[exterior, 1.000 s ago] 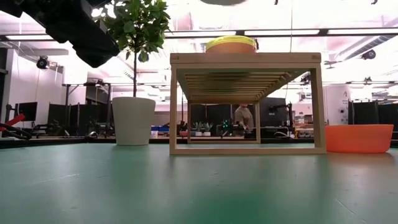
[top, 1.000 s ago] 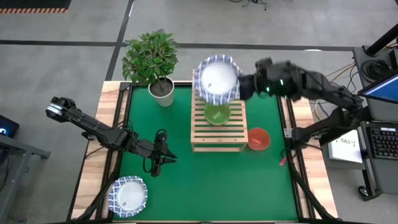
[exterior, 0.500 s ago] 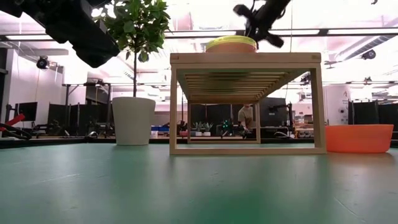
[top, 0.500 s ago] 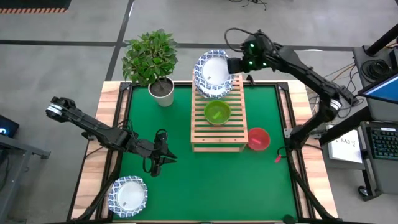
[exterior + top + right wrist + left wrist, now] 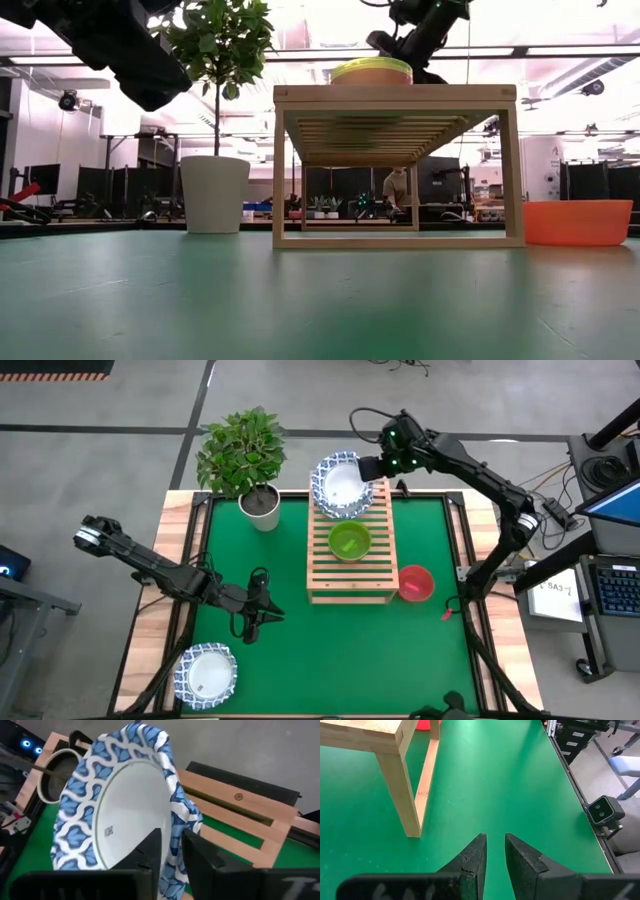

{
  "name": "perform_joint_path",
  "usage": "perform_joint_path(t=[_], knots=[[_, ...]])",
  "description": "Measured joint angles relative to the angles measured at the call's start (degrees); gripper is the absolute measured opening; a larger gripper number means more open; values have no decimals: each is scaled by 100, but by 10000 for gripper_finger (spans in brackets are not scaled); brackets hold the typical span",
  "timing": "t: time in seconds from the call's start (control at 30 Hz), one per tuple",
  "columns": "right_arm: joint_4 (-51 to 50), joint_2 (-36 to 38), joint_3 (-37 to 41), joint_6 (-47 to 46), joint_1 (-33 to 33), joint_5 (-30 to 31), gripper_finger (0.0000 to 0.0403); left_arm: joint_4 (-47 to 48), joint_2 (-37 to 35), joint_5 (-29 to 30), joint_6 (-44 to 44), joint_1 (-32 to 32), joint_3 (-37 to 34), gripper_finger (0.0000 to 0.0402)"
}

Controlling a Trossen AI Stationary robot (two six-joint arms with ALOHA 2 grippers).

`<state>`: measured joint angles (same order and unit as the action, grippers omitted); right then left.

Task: Place and stack bowls onto a shelf
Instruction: Stack the white patterned bowl on top of the other white patterned bowl on the shelf

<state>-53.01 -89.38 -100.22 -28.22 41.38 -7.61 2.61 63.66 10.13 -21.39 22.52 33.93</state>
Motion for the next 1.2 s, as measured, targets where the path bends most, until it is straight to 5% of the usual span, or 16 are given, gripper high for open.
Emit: perform_joint_path(t=[0.53,0.9,1.2], knots=[[-86,417,2,782,304,265,94,-66,0,16,-267,3,-78,52],[1524,35,2,1291,-86,315,14,-472,2,292,-314,18,-240,52],[1594,-663,11,1350,-87,313,9,-476,2,297,-337,106,-247,52]])
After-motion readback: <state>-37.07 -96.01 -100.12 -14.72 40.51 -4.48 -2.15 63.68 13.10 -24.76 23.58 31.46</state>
